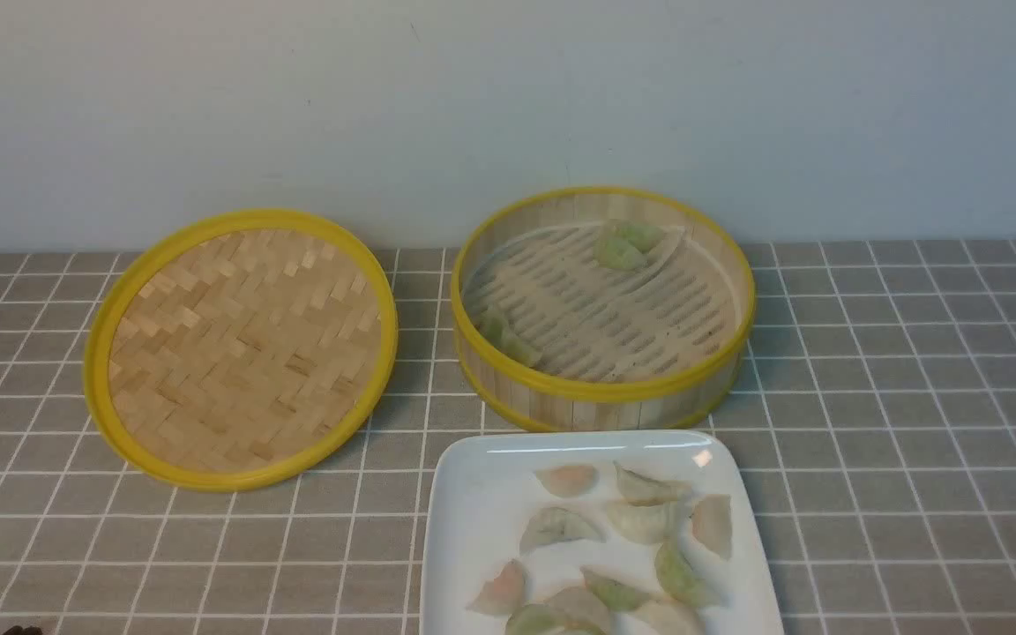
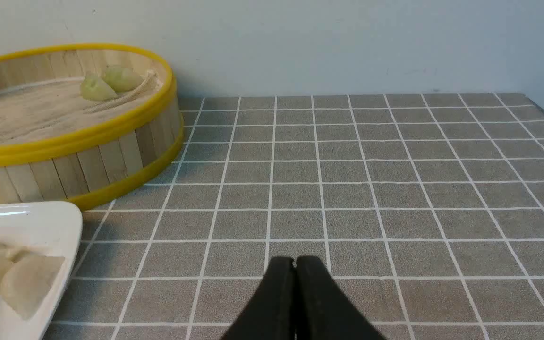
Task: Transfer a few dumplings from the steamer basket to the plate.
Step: Use the left arm to grab a dumpling from the steamer
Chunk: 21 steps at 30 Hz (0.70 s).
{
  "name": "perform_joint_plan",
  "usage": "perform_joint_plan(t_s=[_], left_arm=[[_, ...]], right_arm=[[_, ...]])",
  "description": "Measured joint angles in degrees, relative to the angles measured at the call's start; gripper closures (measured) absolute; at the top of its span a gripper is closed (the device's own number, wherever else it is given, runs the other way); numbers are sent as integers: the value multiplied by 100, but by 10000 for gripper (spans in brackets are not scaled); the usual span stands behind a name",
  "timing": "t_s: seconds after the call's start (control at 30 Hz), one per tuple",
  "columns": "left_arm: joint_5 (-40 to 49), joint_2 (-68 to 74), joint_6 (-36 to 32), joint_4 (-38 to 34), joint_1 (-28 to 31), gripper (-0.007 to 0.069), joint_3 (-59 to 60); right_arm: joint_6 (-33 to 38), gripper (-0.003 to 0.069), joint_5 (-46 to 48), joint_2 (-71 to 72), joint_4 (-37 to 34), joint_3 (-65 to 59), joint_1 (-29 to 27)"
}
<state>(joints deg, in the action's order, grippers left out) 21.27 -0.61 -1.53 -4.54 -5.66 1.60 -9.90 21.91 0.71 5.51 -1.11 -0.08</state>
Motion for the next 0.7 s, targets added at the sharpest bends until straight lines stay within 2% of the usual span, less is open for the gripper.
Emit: perform_joint_plan(t_s=[0.7], left_arm=[[0, 0, 0, 0, 0, 629, 0]], right_arm=[[0, 672, 0, 0, 0, 0, 0]])
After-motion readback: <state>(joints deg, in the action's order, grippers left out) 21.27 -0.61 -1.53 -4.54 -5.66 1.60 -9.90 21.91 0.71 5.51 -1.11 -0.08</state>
